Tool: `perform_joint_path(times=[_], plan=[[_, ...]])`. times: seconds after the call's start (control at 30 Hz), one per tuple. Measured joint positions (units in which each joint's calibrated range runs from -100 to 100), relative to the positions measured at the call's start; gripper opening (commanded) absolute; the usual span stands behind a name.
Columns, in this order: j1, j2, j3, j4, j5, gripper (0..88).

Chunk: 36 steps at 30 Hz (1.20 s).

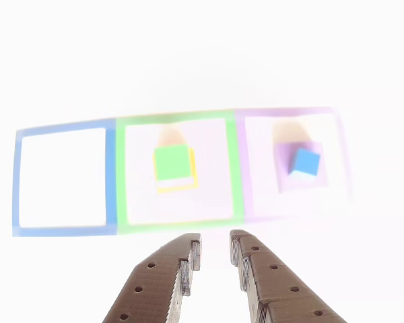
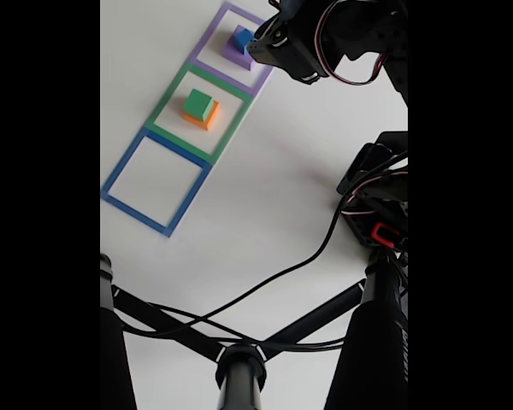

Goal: Tower of hanoi

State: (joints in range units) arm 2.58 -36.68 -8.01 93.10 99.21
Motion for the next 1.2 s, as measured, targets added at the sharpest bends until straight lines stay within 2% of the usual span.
perform_joint_path(times=[0.73,0.97,1.2], plan=[[13.0,-4.1,4.8,0.2,0.0,2.3],[21.9,-8.8,13.6,-1.8,0.0,19.7],[25.5,-14.4,29.7,-15.0,0.0,29.0]])
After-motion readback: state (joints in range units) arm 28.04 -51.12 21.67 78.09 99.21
